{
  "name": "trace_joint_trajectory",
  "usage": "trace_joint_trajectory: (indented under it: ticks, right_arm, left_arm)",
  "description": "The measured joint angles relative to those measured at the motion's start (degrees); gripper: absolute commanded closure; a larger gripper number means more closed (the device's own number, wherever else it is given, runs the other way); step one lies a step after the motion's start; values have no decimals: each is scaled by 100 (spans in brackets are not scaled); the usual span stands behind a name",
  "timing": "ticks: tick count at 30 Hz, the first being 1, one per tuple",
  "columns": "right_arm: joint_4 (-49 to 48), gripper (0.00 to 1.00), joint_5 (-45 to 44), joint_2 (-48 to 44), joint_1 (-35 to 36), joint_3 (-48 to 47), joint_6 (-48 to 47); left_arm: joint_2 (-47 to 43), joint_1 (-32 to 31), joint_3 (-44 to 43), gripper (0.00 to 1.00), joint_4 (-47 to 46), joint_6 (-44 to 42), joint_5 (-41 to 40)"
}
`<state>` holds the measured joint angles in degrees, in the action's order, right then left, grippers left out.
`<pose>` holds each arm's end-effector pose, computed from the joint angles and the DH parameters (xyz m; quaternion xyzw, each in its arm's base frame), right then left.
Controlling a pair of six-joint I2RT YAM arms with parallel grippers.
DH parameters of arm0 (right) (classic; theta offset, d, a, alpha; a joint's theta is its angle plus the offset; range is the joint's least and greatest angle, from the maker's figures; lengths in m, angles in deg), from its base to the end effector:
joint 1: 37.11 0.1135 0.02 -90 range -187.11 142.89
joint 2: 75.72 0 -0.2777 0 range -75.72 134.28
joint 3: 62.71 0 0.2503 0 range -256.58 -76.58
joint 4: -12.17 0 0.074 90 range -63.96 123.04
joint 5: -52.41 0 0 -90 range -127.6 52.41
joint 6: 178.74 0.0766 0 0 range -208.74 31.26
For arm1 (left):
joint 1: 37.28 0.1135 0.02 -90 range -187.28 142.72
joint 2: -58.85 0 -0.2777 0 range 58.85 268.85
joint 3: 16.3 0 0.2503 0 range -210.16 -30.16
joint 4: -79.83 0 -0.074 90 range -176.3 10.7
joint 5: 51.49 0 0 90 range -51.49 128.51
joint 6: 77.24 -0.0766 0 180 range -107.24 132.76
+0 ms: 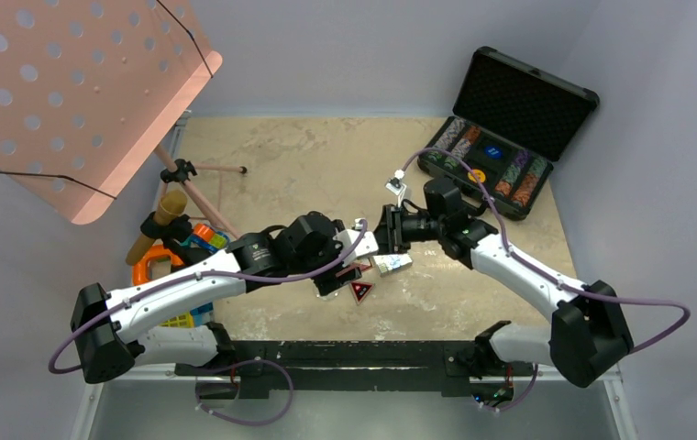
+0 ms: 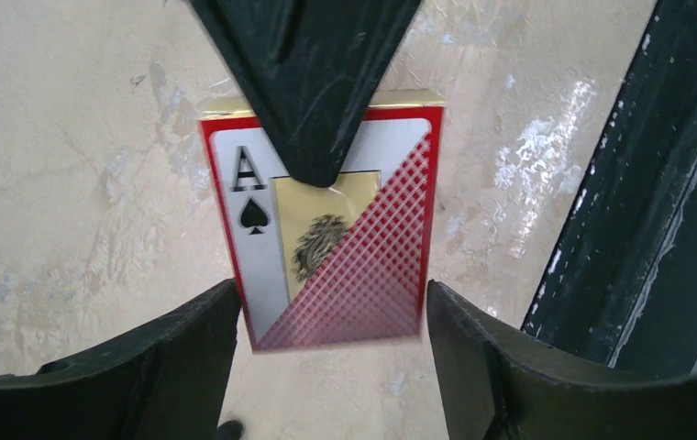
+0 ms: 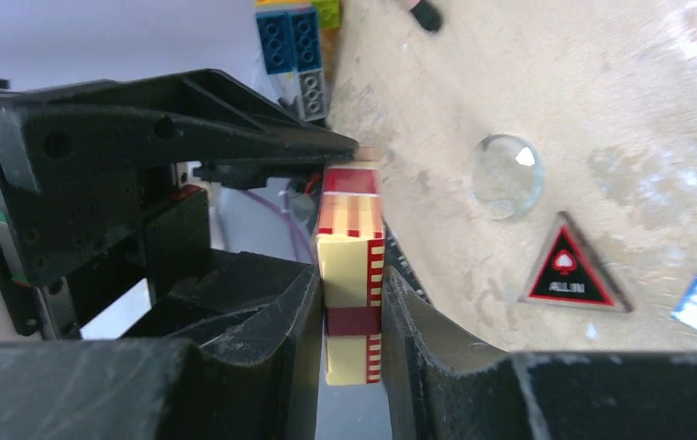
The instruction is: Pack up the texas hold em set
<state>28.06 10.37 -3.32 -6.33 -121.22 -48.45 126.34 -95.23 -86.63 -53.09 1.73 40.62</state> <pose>0.2181 0.1961 0.2559 -0.1377 0.8046 0.5525 0.1687 0.1417 -0.2316 0.2774 0.5275 0.7552 -0.1703 0.3498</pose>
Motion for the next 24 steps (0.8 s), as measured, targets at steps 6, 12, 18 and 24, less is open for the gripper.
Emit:
trace_joint_trajectory:
  ticks: [6, 12, 18, 24]
  right_arm:
    - [271, 100, -765, -660, -682, 9, -243]
    - [186, 100, -1469, -1032, -2037, -2, -439]
    - [306, 100, -2343, -898, -3215, -179, -872]
    - [-144, 100, -3193, -323, -4245, -756, -992]
  left_arm:
    - [-98, 188, -2, 14, -66, 262, -297]
    - [-557, 634, -17, 14, -101, 573, -9]
    - [-737, 1408, -273, 13, -101, 1167, 151]
    - [-597, 1858, -461, 13, -87, 1698, 83]
